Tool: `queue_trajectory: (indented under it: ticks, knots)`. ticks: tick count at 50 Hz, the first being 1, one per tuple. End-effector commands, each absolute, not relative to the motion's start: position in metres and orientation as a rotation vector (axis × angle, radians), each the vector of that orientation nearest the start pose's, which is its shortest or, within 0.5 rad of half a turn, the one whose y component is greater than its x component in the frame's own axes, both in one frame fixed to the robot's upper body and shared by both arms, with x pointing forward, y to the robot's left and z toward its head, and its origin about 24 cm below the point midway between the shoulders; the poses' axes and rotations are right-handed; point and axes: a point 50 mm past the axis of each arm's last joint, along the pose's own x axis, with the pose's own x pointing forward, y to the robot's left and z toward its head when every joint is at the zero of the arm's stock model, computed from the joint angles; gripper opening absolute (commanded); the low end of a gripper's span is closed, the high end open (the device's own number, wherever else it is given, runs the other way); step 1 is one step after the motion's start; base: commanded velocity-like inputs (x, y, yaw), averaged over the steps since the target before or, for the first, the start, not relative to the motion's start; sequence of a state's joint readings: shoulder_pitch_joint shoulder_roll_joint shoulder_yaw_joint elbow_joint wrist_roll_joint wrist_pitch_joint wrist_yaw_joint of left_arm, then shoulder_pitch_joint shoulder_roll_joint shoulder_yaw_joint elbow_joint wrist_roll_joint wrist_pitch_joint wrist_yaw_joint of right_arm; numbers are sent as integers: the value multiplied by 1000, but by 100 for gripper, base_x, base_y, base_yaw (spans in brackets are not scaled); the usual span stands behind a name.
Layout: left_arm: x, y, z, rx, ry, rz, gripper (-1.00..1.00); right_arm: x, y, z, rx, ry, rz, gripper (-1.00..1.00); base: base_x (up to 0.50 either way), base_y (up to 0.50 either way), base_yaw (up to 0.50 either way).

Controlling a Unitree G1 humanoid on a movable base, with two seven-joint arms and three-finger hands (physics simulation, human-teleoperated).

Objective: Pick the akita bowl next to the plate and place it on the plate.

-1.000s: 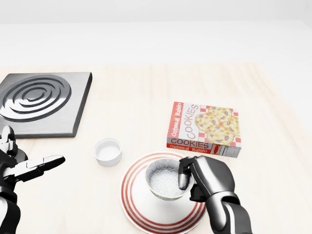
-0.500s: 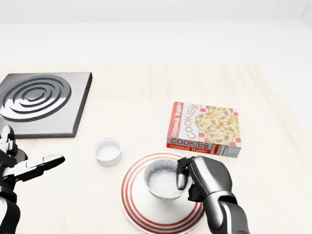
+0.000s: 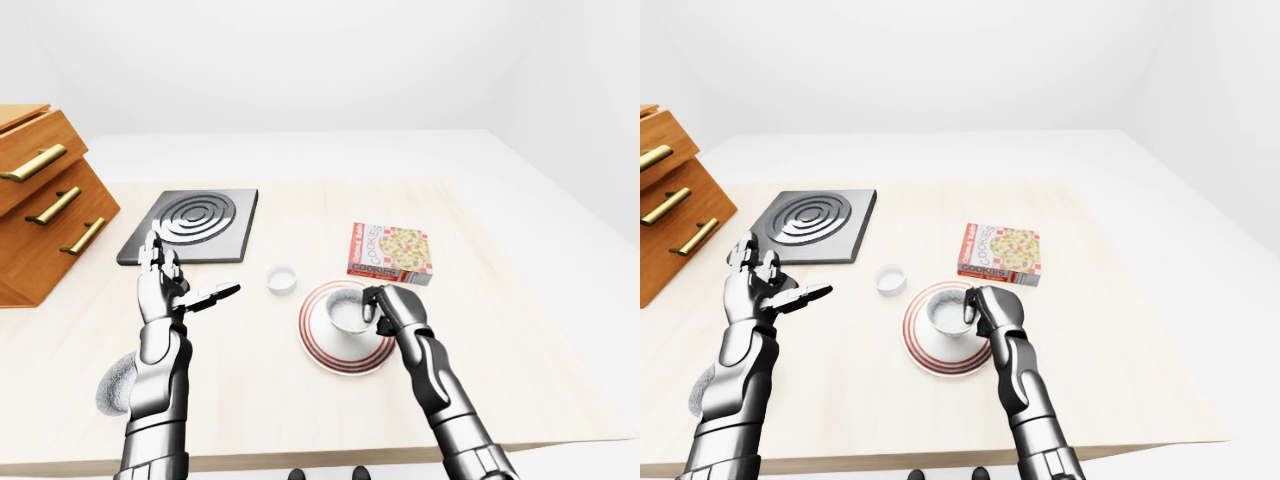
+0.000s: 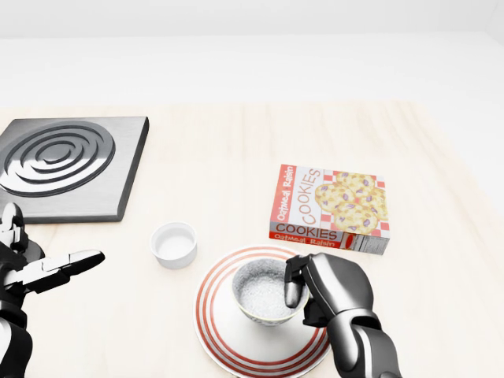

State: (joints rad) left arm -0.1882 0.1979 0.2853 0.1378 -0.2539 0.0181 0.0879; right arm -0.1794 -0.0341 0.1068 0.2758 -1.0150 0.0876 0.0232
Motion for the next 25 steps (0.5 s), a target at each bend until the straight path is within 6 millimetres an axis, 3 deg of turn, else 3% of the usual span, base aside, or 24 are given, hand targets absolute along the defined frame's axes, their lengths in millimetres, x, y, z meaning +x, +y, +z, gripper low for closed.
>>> queue_trajectory:
  ticks: [1, 24, 25]
  knots:
    - [280, 251, 73, -108, -85, 336, 100, 285, -130, 16, -808, 133, 112, -100, 0, 0, 0]
    - [281, 251, 73, -106, -87, 336, 100, 285, -129, 19, -804, 121, 106, -100, 0, 0, 0]
    - [280, 251, 73, -107, -87, 336, 100, 286, -129, 20, -801, 120, 110, 80, 0, 0, 0]
